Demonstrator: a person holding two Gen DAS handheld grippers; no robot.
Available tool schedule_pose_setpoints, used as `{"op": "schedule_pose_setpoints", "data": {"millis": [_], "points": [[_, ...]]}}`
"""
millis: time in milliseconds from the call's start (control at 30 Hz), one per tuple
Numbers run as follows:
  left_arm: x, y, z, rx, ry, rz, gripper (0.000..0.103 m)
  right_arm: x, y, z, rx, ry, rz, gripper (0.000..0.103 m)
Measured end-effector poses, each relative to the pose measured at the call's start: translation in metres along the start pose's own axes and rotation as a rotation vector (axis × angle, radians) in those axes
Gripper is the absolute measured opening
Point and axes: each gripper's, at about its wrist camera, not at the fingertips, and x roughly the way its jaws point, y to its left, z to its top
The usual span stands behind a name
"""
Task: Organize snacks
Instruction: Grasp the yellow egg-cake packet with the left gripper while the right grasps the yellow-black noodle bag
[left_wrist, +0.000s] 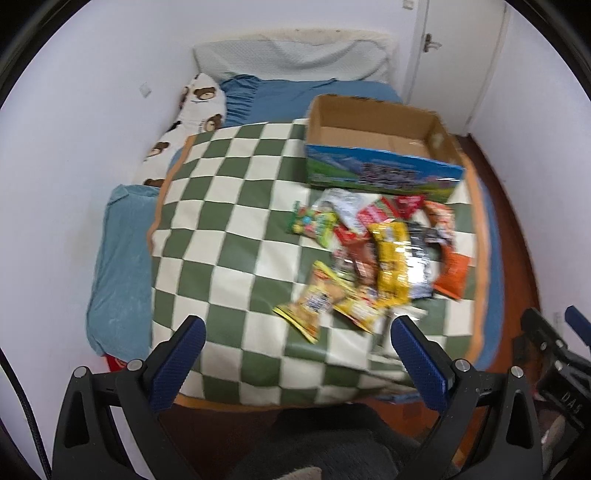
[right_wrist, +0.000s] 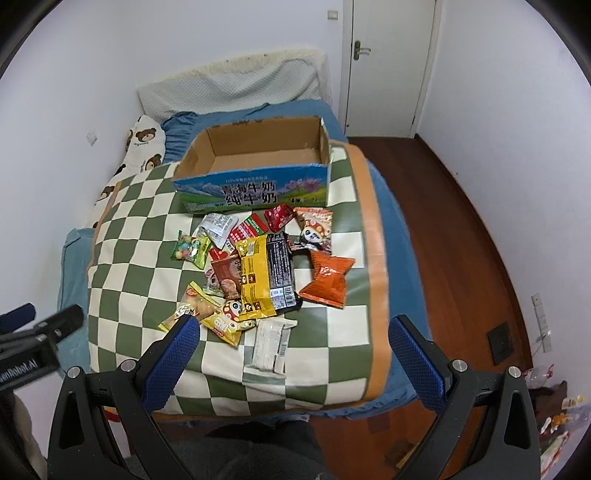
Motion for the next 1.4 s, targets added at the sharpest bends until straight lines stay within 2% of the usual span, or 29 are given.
{"op": "schedule_pose_setpoints", "data": {"millis": [167, 300, 433, 567, 633, 667, 700, 733, 800, 833, 900, 1000, 1100, 1200, 1400], "points": [[0.067, 0.003, 0.015, 0.087, 0.012, 0.133, 0.103, 0.092, 0.006, 0.016, -0.020, 0.067, 0.006, 0.103], [0.132, -0.004, 0.019, 0.175, 0.094, 0.165, 0.103, 0.180, 0.016, 0.030, -0.047, 0.165, 0.013, 0.103], [0.200, -0.021, 0.014, 0.291, 0.202, 0.138, 0.103, 0.251, 0.029, 0.037, -0.080, 0.250, 0.017, 0.103], [0.268, -0.038, 0.005, 0.377, 0.373, 0.075, 0.103, 0.298, 0.035, 0.037, -0.105, 0.304, 0.010, 0.103], [0.290, -0.044, 0.005, 0.390, 0.408, 0.063, 0.103, 0.314, 0.038, 0.036, -0.109, 0.328, 0.016, 0.103], [0.295, -0.045, 0.007, 0.382, 0.410, 0.044, 0.102, 0.321, 0.040, 0.034, -0.113, 0.341, 0.019, 0.103], [0.297, -0.046, 0.011, 0.368, 0.397, 0.039, 0.095, 0.327, 0.041, 0.033, -0.115, 0.350, 0.025, 0.103], [0.297, -0.046, 0.014, 0.349, 0.383, 0.035, 0.083, 0.333, 0.043, 0.033, -0.119, 0.359, 0.030, 0.103], [0.298, -0.042, 0.023, 0.283, 0.375, 0.027, 0.068, 0.345, 0.048, 0.032, -0.124, 0.376, 0.037, 0.101], [0.299, -0.039, 0.025, 0.255, 0.375, 0.033, 0.067, 0.350, 0.050, 0.031, -0.124, 0.384, 0.045, 0.101], [0.304, -0.030, 0.032, 0.191, 0.382, 0.050, 0.065, 0.361, 0.052, 0.031, -0.112, 0.400, 0.062, 0.098], [0.310, -0.012, 0.040, 0.106, 0.377, 0.072, 0.063, 0.378, 0.057, 0.031, -0.093, 0.413, 0.041, 0.094], [0.322, 0.008, 0.049, 0.015, 0.399, 0.038, 0.066, 0.384, 0.061, 0.026, -0.084, 0.423, 0.042, 0.092], [0.338, 0.015, 0.049, -0.021, 0.441, -0.005, 0.069, 0.392, 0.067, 0.022, -0.044, 0.475, 0.082, 0.092], [0.351, 0.035, 0.048, -0.030, 0.448, -0.066, 0.071, 0.419, 0.063, 0.021, 0.013, 0.509, 0.062, 0.092]]}}
